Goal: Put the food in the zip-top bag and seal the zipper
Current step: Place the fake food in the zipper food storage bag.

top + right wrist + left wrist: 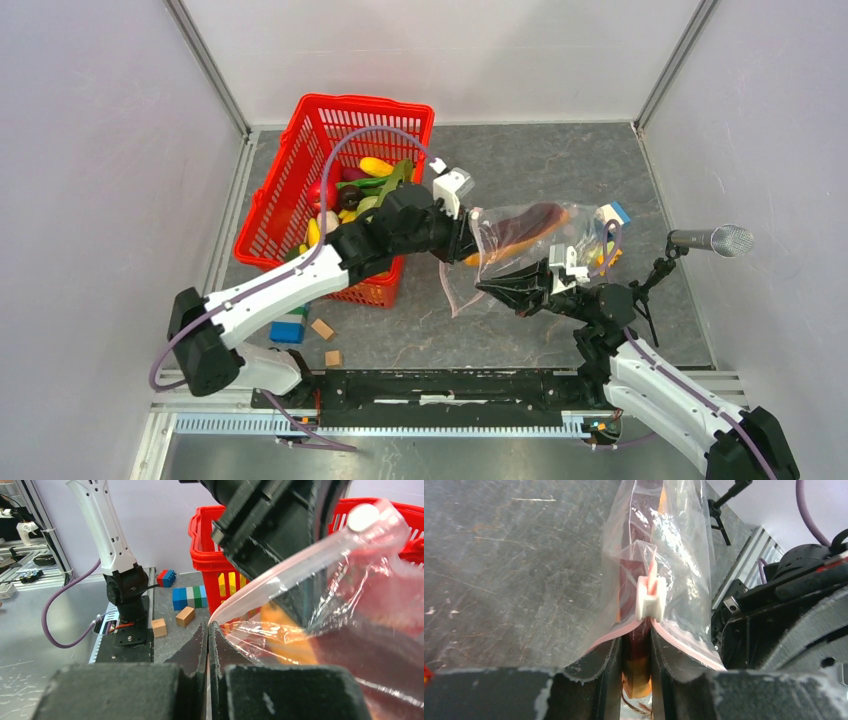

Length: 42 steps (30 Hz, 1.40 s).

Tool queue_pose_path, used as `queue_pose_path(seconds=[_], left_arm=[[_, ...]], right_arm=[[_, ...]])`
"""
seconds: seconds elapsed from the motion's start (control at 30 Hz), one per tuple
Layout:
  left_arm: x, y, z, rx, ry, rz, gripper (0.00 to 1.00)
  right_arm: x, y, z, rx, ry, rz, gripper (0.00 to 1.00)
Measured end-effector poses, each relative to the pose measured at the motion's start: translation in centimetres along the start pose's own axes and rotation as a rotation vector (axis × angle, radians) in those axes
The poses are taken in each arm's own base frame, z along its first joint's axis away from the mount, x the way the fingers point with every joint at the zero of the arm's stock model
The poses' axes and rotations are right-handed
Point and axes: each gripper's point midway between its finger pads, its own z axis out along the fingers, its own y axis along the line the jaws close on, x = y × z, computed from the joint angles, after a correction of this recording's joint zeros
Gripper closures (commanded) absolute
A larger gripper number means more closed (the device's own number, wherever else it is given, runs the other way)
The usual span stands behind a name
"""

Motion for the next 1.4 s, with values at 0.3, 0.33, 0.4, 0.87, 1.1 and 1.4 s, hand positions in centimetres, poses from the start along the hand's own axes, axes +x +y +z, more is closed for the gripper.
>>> queue_pose_path(seconds=[0.3,0.33,0.4,0.87,1.1,1.4], left_arm=[[2.8,-0.4,1.4,0.050,0.152,0.021,0.98],[2.8,-0.4,1.3,0.054,0.161,0.029,0.98],[2.6,-0.6,1.0,0.058,0.173,0.044,0.98],[3.4,-1.2,-0.2,0.104,0.222,0.080,0.98],[3.7,-2.0,-0.5,0.145,0.290,0.099,0.98],[5.0,-3.3,-1.7,0.232,0.346,0.077,0.98]], right_arm=[[-0.8,0.2,0.1,-0.003,-0.021,-0.007,1.00],[-1.0,0.0,0.1,0.011,-0.031,-0.006,1.00],[-1.7,-0.5,0.0,0.044,-0.055,-0.015,1.00],[-1.1,-0.7,0.7,0.031,-0.034,0.045,1.00],[-2.5,-0.8,0.5,0.053,-0.077,0.013,1.00],[-3.5,-1.8,0.1,0.111,-0.106,-0.140,1.00]])
